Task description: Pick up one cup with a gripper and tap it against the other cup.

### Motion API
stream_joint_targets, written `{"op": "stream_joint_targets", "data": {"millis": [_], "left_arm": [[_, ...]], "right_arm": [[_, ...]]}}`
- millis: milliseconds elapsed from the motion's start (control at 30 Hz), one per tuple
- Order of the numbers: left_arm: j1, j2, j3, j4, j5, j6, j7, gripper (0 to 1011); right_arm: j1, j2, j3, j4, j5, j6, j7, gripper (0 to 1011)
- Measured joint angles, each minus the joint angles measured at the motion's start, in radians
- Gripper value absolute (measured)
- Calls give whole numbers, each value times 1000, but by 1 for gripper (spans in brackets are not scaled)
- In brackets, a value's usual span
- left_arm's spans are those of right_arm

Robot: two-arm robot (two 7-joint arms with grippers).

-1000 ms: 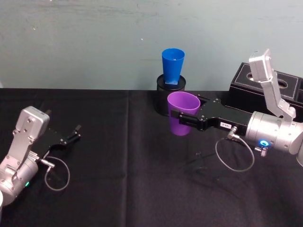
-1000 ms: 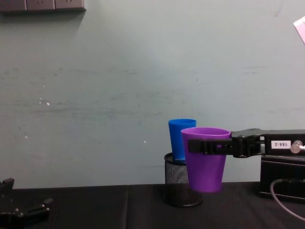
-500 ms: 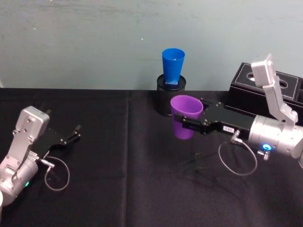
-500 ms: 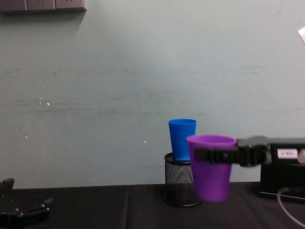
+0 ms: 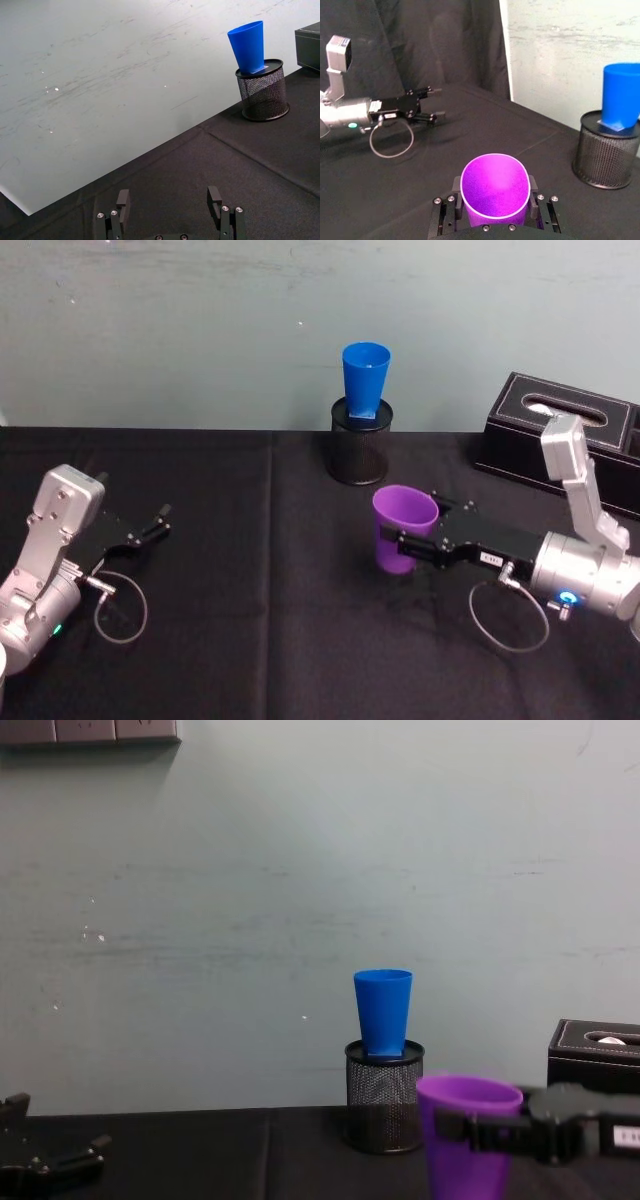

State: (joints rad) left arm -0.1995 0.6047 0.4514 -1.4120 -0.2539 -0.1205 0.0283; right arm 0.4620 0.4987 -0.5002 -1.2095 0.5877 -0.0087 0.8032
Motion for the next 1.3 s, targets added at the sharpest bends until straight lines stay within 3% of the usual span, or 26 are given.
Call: {"op": "stream_joint_targets", "data": {"millis": [500,867,1300], "left_arm": [[0,0,0,0,0,0,0,1011],[0,0,0,0,0,0,0,1011],[0,0,0,0,0,0,0,1011]], "right_arm": [[14,-32,-51,151,-18,-127,79,726],[32,-53,-61,209,-45,-152,87,726],[35,-57,-63,218,-52,-154,89,737]]}}
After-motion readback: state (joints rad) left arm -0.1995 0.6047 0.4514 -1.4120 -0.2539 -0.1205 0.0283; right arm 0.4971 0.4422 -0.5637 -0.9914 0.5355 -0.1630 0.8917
